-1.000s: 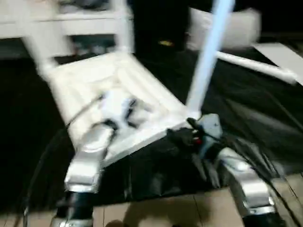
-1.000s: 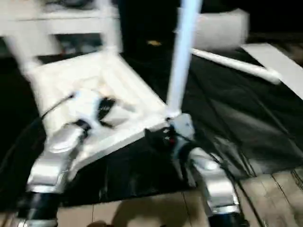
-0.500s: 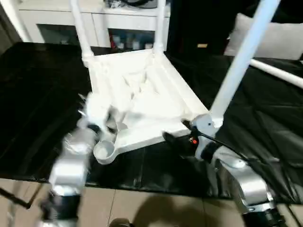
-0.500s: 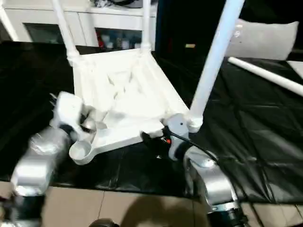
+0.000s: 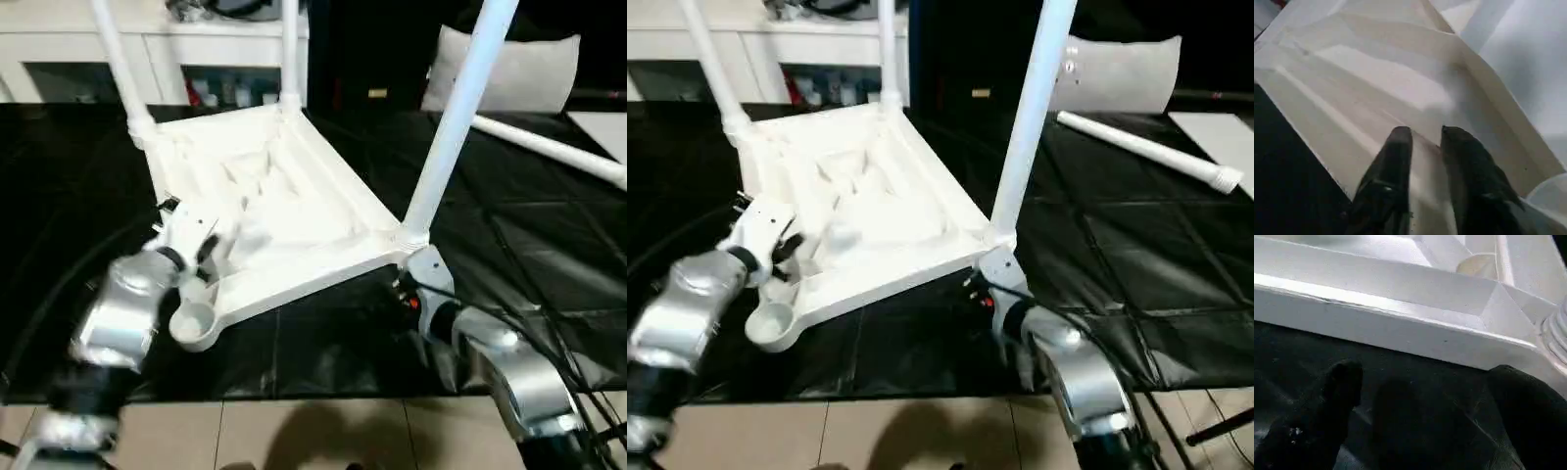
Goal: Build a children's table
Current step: Rotate table base
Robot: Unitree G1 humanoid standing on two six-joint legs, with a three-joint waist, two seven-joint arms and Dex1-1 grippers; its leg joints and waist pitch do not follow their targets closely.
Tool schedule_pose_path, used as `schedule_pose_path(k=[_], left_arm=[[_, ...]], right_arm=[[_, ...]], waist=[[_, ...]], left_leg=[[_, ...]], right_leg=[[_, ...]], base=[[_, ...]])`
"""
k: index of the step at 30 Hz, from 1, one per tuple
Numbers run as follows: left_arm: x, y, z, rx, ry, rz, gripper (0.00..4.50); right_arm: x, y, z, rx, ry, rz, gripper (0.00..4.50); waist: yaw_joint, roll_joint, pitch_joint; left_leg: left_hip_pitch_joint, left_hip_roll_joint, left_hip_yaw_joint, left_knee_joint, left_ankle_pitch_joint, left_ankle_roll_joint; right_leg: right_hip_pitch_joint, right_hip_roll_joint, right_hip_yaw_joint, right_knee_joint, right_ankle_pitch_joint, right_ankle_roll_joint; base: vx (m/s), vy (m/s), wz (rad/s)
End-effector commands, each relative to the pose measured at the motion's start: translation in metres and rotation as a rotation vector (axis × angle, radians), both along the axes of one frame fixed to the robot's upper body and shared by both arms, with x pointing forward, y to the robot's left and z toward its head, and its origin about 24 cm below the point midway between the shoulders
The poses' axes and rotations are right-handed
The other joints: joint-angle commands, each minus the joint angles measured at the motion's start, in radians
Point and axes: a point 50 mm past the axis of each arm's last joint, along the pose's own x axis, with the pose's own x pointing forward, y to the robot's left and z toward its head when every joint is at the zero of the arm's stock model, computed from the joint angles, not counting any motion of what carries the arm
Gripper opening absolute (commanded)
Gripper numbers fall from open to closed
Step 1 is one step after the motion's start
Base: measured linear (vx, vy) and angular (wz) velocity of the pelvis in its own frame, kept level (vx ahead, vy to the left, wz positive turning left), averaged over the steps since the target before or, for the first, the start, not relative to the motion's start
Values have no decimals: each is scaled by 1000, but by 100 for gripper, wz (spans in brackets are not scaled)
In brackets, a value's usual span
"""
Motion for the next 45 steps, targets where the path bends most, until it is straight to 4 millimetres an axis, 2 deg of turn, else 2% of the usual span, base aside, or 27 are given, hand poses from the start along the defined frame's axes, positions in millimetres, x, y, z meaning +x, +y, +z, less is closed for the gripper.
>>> schedule_pose_path(k=[1,2,4,5,9,10,12,15,18,21,23,24,25,27,32,33,34,35,37,38,40,42,43,44,45], left_arm=[[-1,8,-7,64,58,15,79],[0,10,-4,88,51,17,79],[2,11,0,104,44,14,56],[3,12,2,100,44,9,56],[9,15,13,105,-45,45,16],[10,15,16,101,-62,51,4],[12,15,21,70,-92,52,4],[12,15,23,30,-89,62,4],[6,22,11,97,-6,64,4],[1,19,1,110,59,8,4],[-4,17,-10,134,135,-31,4],[-5,17,-10,134,139,-37,4],[-10,13,-15,142,184,-100,4],[-17,4,-19,126,239,-187,4],[-30,-7,-21,117,334,-383,4],[-34,-10,-21,107,353,-429,4],[-40,-19,-20,61,374,-546,4],[-44,-23,-19,44,390,-596,4],[-47,-28,-19,31,399,-652,4],[-54,-37,-16,-16,416,-751,4],[-59,-44,-13,-63,435,-811,4],[-65,-58,-7,-138,453,-890,4],[-65,-63,-6,-148,448,-907,4],[-65,-63,-6,-148,448,-907,4],[-65,-71,-6,-162,441,-938,4]], right_arm=[[3,0,-2,-18,14,-10,450],[6,1,-3,-25,12,-15,450],[10,2,-2,-27,11,-19,450],[11,3,-2,-22,11,-18,450],[18,5,-1,-25,3,-15,450],[20,5,0,-23,2,-15,450],[22,6,0,-20,-1,-13,450],[23,7,0,-23,0,-9,450],[23,7,-2,-25,3,-7,450],[25,8,-4,-24,5,-9,450],[27,10,-5,-23,7,-9,450],[27,10,-5,-22,7,-10,450],[29,11,-6,-11,9,-19,450],[33,13,-7,0,9,-31,450],[39,17,-10,9,10,-39,450],[42,18,-10,10,7,-41,450],[47,21,-8,11,0,-45,450],[49,22,-7,12,-4,-46,450],[51,23,-6,12,-9,-46,450],[55,25,-4,9,-22,-44,450],[58,26,-3,10,-28,-43,450],[63,27,-1,10,-36,-44,450],[63,28,-1,10,-38,-44,450],[63,28,-1,10,-38,-44,450],[65,29,0,9,-42,-43,450]], waist=[[6,8,-70],[10,11,-69],[8,8,-65],[6,11,-62],[3,10,-60],[3,1,-60],[8,6,-62],[10,6,-65],[12,7,-66],[13,7,-65],[13,13,-64],[13,12,-65],[13,16,-65],[7,13,-63],[3,20,-63],[2,16,-61],[3,17,-61],[2,14,-61],[3,16,-62],[0,17,-63],[-5,16,-65],[-13,14,-65],[-16,15,-63],[-16,15,-63],[-15,15,-63]], left_leg=[[-11,96,-34,-69,64,107],[-10,97,-33,-70,37,103],[-10,99,-32,-74,5,93],[-8,101,-33,-78,-43,70],[-2,99,-31,-79,-95,48],[-2,99,-28,-79,-92,50],[-2,98,-29,-78,-76,51],[-2,107,-32,-78,-47,54],[-4,106,-31,-78,-26,61],[-3,105,-29,-78,-32,60],[-3,107,-30,-80,-49,52],[-2,107,-30,-80,-51,50],[-2,108,-31,-81,-60,44],[-4,108,-32,-84,-79,33],[-1,111,-31,-83,-76,26],[0,109,-29,-85,-92,24],[0,107,-29,-86,-100,20],[0,107,-29,-86,-103,14],[2,109,-28,-85,-95,10],[0,111,-27,-85,-77,10],[-5,108,-25,-84,-64,12],[-6,107,-24,-84,-52,12],[-5,106,-22,-83,-54,13],[-4,105,-19,-81,-57,15],[-4,103,-17,-80,-56,19]], right_leg=[[68,-133,95,-44,-34,-159],[70,-135,92,-51,-89,-154],[70,-132,90,-60,-157,-140],[70,-131,89,-68,-242,-115],[65,-128,88,-80,-316,-91],[65,-128,88,-83,-321,-86],[65,-128,87,-80,-321,-83],[62,-129,89,-69,-260,-98],[63,-131,92,-60,-203,-121],[63,-131,93,-62,-214,-124],[62,-131,93,-64,-228,-123],[62,-131,92,-64,-228,-123],[64,-132,92,-64,-228,-126],[67,-137,94,-66,-251,-127],[63,-134,96,-61,-225,-150],[63,-134,96,-62,-236,-152],[64,-134,96,-63,-251,-150],[66,-140,98,-63,-268,-152],[64,-137,98,-63,-260,-151],[64,-133,98,-54,-214,-158],[70,-137,99,-50,-191,-166],[72,-136,99,-48,-186,-175],[69,-133,99,-51,-198,-175],[68,-133,99,-53,-206,-175],[69,-132,99,-55,-216,-170]], base=[[0,0,0],[0,0,0],[0,0,0],[0,0,0],[0,0,0],[0,0,0],[0,0,0],[0,0,0],[0,0,0],[0,0,0],[0,0,0],[0,0,0],[0,0,0],[0,0,0],[0,0,0],[0,0,0],[0,0,0],[0,0,0],[0,0,0],[0,0,0],[0,0,0],[0,0,0],[0,0,0],[0,0,0],[0,0,0]])
